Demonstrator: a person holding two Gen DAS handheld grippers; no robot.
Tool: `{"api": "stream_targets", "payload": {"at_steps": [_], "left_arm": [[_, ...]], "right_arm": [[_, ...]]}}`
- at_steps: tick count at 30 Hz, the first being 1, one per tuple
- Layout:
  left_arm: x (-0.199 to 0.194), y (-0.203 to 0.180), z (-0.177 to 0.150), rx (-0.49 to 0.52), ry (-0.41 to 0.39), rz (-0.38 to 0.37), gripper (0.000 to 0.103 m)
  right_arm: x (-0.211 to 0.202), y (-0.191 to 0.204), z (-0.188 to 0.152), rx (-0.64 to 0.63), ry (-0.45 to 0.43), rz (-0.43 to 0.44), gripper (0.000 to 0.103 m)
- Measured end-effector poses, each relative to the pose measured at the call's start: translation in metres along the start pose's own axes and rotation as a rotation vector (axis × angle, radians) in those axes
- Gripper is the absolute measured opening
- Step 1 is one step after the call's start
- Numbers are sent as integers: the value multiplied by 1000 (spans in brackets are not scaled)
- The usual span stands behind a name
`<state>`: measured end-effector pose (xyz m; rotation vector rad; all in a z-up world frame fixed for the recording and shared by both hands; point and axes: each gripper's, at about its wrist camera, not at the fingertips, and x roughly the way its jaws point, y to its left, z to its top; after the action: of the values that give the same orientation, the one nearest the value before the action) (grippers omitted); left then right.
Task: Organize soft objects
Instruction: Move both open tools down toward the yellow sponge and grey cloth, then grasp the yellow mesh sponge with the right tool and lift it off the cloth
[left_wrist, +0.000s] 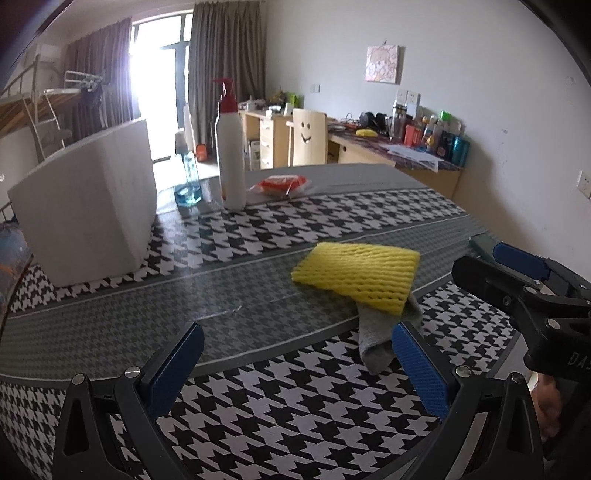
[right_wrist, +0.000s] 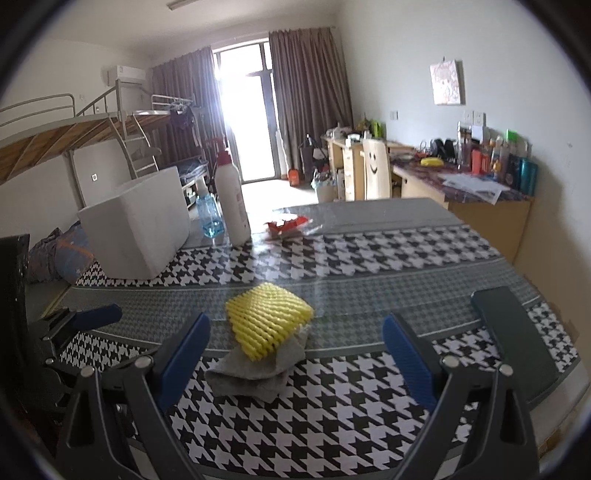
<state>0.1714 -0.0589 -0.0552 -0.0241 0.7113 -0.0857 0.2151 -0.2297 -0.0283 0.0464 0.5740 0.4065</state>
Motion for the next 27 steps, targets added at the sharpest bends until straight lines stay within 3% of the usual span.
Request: {"api": "stream_targets", "payload": {"at_steps": [12,15,21,27], "left_arm": [[16,2,-3,10,44,5,102],[17,3,-2,15,43,11,102],[21,0,-2,33,52,-5,102],[24,-5,-4,47,63,-8,102]], "right_arm": [[28,-1,-2,14,73,33,96],[37,-5,-1,33,99,48,86],[52,-9,0,59,133,55,78],[65,-14,-1,99,187,93,52]]}}
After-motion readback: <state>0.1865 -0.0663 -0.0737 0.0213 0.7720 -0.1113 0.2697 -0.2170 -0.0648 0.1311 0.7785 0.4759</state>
